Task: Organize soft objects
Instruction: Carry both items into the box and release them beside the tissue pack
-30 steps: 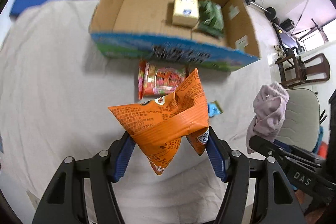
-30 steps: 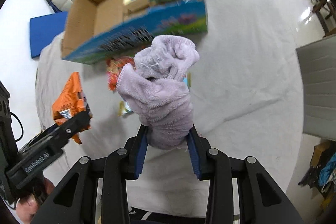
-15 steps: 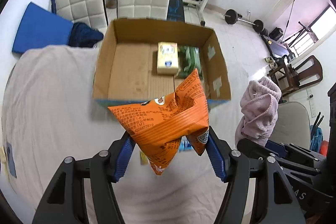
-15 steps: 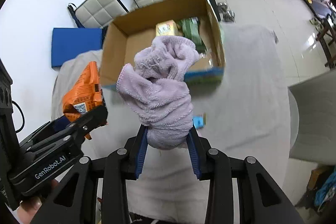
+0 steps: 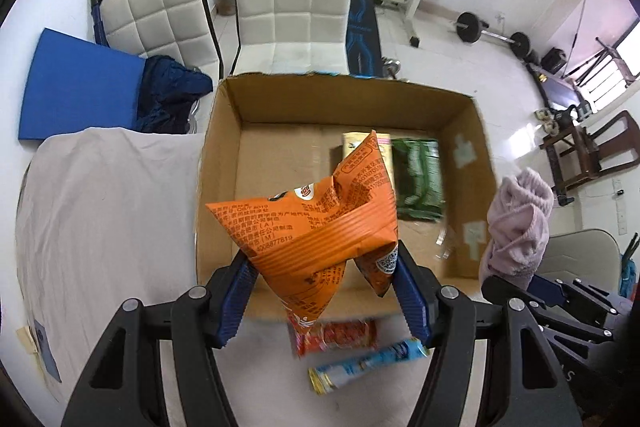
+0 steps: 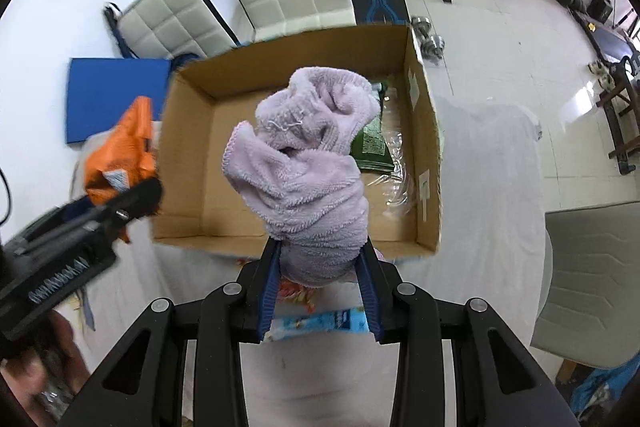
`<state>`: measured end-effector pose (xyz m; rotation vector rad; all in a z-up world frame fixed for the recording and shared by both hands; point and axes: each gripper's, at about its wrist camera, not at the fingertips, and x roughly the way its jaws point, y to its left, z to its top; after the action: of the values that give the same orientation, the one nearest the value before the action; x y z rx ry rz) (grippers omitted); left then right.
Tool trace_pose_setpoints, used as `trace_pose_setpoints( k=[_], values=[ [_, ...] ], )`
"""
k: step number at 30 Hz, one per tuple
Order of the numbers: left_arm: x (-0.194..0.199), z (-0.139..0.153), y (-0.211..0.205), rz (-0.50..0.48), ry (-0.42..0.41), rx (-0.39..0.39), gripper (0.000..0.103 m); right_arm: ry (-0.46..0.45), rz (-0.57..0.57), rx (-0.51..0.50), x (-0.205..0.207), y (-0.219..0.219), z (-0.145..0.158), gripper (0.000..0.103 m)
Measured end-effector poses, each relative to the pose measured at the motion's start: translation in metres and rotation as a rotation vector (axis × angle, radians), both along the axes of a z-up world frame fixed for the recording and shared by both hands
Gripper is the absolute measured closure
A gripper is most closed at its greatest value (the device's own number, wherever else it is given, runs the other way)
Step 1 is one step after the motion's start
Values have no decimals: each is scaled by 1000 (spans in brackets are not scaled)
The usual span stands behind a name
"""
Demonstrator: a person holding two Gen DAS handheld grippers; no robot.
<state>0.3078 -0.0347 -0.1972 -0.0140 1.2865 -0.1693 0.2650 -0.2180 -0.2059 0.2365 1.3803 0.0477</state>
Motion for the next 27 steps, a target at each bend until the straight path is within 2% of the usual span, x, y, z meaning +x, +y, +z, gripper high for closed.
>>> trace_pose_setpoints(
  k=[6, 10, 15, 21, 24, 27],
  values=[
    [43, -48, 1, -9, 75, 32, 40, 94, -19, -20, 34, -6, -59, 65],
    [71, -80, -1, -21, 122, 49, 40, 139, -18, -37, 47, -5, -89, 65],
    [98, -105, -6, -44, 156, 59, 37, 177, -3, -62, 53, -2, -121, 65],
    [117, -123, -8, -32, 211, 64, 34, 224, 7, -70, 59, 4, -141, 60],
    [116, -122, -5, -12, 225, 48, 34, 220, 7, -80, 61, 7, -139, 57],
    [110, -114, -5, -18, 212, 48, 34, 203, -2, -89, 63, 8, -135, 47]
  ],
)
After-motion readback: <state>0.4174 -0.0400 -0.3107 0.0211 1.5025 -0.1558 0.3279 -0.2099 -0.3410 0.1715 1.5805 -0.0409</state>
